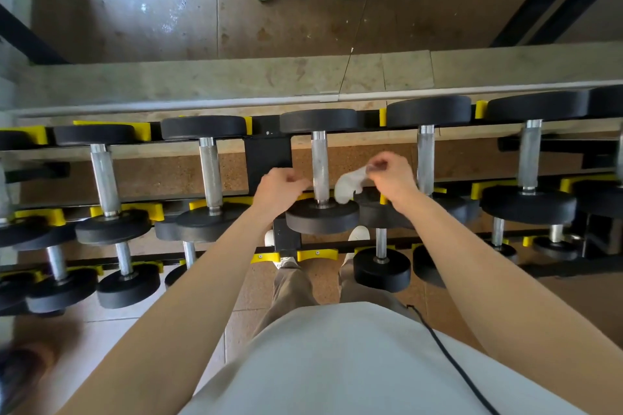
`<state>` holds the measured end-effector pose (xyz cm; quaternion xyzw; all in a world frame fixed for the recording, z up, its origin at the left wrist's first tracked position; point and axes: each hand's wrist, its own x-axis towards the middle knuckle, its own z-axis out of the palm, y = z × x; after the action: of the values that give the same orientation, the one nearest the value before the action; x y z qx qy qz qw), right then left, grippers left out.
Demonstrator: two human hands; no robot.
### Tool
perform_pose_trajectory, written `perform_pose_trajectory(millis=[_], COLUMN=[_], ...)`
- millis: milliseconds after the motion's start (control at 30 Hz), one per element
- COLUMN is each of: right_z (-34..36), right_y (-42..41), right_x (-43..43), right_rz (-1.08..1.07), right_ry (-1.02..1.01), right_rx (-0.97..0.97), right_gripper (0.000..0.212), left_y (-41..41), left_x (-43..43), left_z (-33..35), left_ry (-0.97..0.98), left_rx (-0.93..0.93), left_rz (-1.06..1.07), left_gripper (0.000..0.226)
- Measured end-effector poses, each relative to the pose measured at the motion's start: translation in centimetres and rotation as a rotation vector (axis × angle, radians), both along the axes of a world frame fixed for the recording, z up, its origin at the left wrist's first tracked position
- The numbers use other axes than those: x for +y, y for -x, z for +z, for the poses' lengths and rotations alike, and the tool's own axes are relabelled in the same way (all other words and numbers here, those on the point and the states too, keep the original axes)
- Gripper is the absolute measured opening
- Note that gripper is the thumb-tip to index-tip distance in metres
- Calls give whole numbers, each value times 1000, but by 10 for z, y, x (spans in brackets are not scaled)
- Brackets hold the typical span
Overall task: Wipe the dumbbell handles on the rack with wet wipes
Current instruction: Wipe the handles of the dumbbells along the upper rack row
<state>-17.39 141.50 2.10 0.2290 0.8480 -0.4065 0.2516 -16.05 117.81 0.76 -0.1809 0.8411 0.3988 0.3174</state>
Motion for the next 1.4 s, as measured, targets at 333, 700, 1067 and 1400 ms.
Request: perform_pose_trajectory(millis=[333, 700, 1067, 1400], right_z=[5, 3, 11, 4], right_y=[37, 49, 39, 34], right_x=[-31, -71, -56, -79], right_rz=[-534, -600, -884, -635], right_ry=[632, 804, 554, 500], right_rx=[-164, -283, -82, -29], right_gripper=[19, 22, 14, 14], left_y=[41, 45, 43, 13], left_x=[13, 24, 56, 27], left_z=[-2, -2, 9, 1], left_ry=[-342, -535, -434, -215], left_rx=[-92, -32, 33, 288], left_rz=[456, 823, 816, 717], left_gripper=[24, 12, 26, 12])
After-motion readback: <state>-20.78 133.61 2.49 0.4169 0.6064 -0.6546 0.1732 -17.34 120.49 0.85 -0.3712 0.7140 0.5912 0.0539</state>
